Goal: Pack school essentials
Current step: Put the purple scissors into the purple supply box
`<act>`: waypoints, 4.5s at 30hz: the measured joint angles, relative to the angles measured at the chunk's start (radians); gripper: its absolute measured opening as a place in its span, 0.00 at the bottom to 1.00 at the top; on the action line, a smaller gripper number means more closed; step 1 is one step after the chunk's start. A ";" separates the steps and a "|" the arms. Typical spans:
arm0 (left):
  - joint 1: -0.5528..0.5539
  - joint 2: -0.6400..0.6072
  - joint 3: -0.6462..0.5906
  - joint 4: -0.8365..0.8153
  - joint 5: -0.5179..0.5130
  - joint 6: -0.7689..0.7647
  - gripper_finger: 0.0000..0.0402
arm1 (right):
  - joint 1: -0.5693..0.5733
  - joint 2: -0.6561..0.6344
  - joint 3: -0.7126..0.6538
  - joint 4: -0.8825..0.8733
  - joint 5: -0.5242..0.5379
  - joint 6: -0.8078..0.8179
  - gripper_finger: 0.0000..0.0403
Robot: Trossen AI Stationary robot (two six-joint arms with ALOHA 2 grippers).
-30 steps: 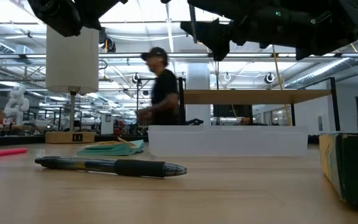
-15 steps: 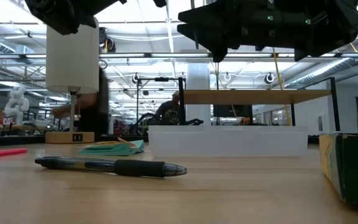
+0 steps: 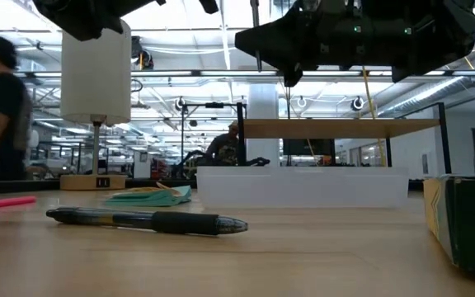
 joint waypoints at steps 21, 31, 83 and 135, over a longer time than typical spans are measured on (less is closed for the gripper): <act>-0.007 -0.426 -0.002 -0.919 -0.211 0.000 0.62 | -0.023 -0.207 0.000 -0.411 0.000 0.042 0.04; -0.006 -0.434 -0.002 -1.008 -0.220 -0.033 0.62 | -0.022 -0.206 -0.002 -0.416 -0.006 0.044 0.02; -0.123 -0.080 -0.001 -1.720 -0.184 -0.340 0.88 | -0.027 -0.206 -0.001 -0.532 0.042 0.024 0.00; -0.108 -0.118 0.014 -1.761 -0.210 -0.354 0.17 | -0.028 -0.206 -0.001 -0.489 0.045 0.081 0.00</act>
